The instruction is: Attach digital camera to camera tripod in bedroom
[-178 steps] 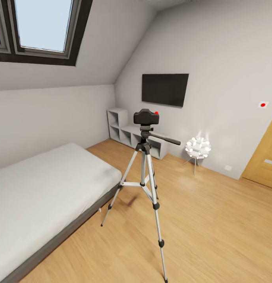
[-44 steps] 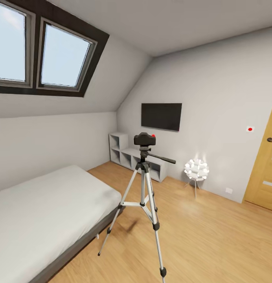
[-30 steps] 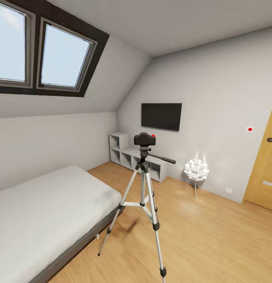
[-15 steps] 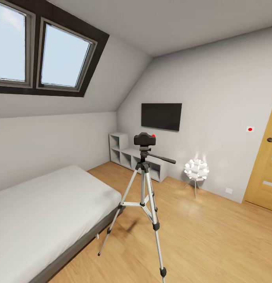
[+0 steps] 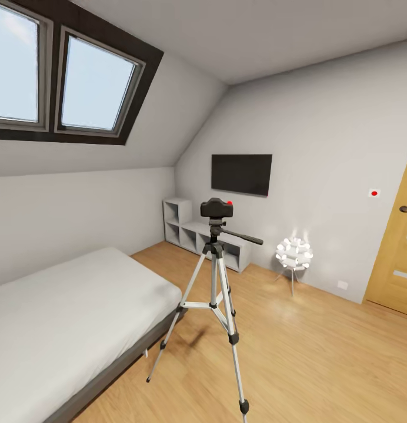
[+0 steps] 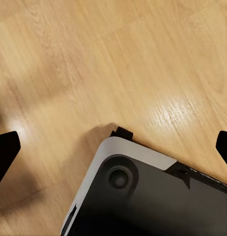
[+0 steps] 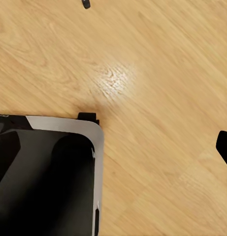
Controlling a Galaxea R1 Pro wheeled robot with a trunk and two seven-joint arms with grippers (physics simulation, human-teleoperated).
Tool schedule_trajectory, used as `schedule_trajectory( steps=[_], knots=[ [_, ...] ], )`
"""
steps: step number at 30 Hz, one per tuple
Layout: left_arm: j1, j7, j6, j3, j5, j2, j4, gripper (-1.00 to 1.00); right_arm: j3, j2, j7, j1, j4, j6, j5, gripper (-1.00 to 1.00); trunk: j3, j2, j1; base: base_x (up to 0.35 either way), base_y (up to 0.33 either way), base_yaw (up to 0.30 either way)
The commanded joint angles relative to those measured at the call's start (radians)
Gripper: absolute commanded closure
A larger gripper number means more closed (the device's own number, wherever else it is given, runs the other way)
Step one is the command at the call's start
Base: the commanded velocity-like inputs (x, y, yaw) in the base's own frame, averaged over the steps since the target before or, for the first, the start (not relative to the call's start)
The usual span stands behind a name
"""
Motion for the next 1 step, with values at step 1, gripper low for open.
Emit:
schedule_trajectory(
  steps=[1],
  knots=[
    [0.0, 0.006, -0.001, -0.008, 0.007, 0.0, -0.002, -1.0, -0.009, -0.001, 0.002, -0.001, 0.003, -0.006, 0.008, -1.0, 0.0, -0.001, 0.0, 0.0, 0.0, 0.0]
  ],
)
